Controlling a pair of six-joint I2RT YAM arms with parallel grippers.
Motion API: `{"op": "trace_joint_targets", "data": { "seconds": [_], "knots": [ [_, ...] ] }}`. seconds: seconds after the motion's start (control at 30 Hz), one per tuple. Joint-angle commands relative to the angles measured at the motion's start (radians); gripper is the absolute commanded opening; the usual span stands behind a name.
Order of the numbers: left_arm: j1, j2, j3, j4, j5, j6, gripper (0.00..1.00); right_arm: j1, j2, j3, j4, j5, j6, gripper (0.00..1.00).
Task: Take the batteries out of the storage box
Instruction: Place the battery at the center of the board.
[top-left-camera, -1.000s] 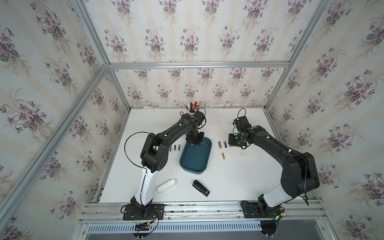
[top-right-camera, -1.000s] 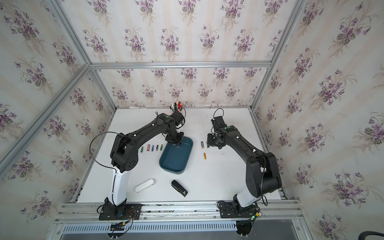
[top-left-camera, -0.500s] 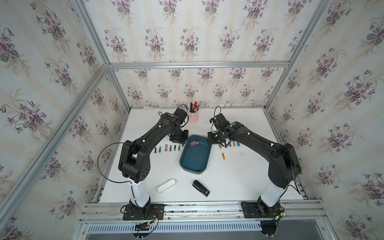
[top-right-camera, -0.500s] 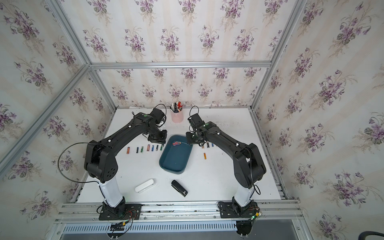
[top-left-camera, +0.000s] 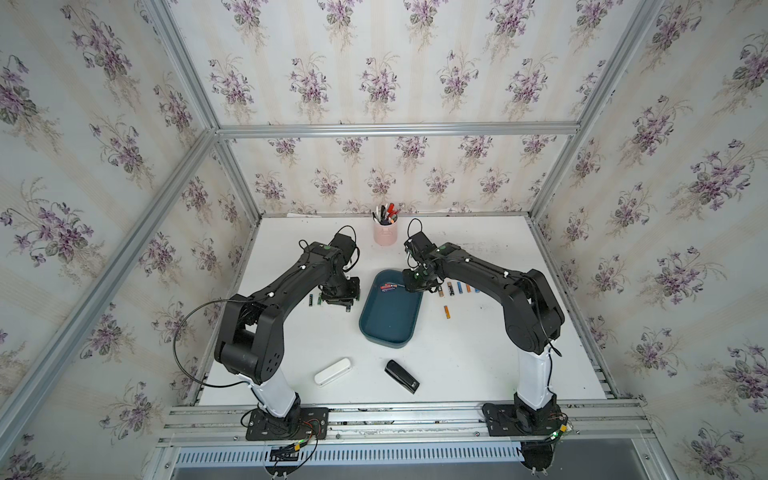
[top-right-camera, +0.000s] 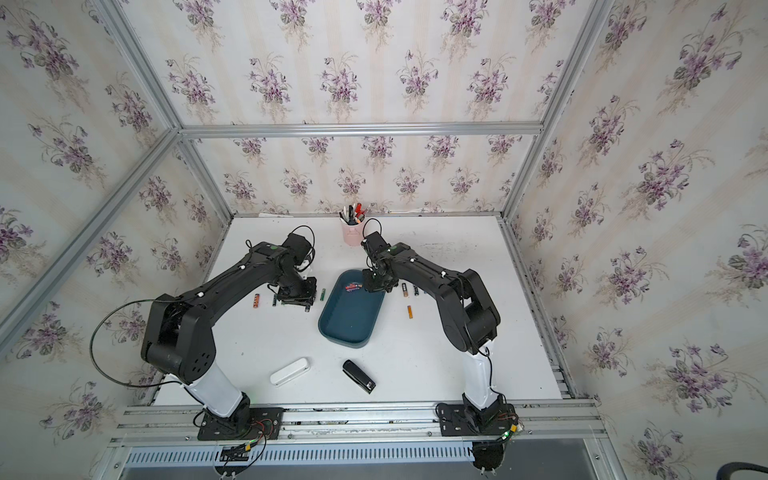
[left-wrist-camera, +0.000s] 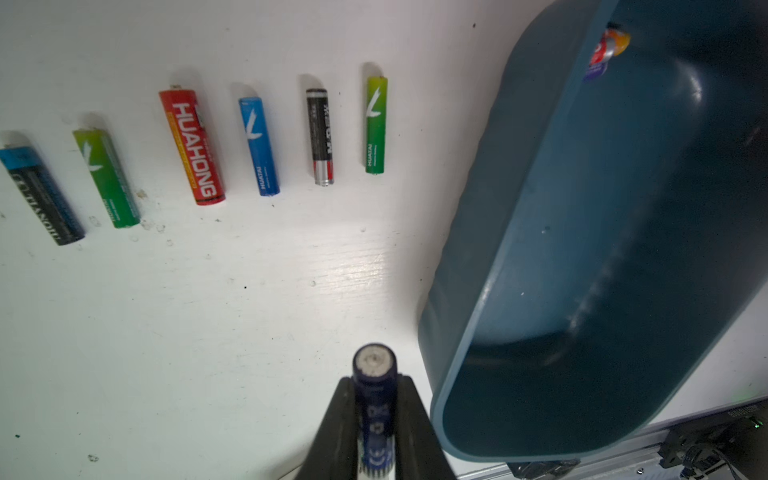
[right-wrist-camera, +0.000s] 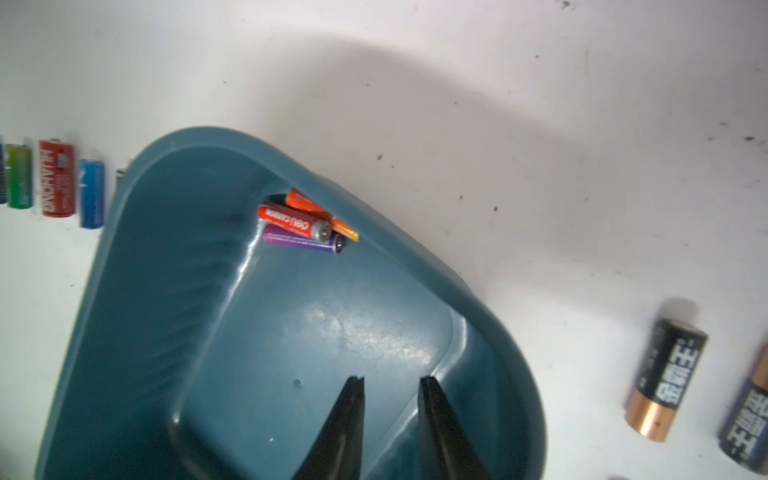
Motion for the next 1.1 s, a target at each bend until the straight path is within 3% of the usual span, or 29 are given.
{"op": "trace_joint_targets", "data": {
  "seconds": [0.0,0.3,0.8,1.07],
  "knots": [
    [-0.001,-0.01,-0.027,0.032,0.017,-0.009,0.18,-0.016,-0.002,-0.001,-0.034,0.067,-0.024,0.29],
    [-0.039,0.03,-0.108,0.107,0.023,-0.046,0.19,-0.082,0.028,0.062,-0.057,0.072,-0.079,0.29],
    [-0.07,0.15,-0.116,0.173,0.019,-0.064,0.19,-0.083,0.097,0.214,-0.104,0.058,-0.125,0.29],
    [-0.073,0.183,-0.121,0.193,0.011,-0.071,0.21,-0.083,0.06,0.206,-0.113,0.061,-0.118,0.3]
  ]
}}
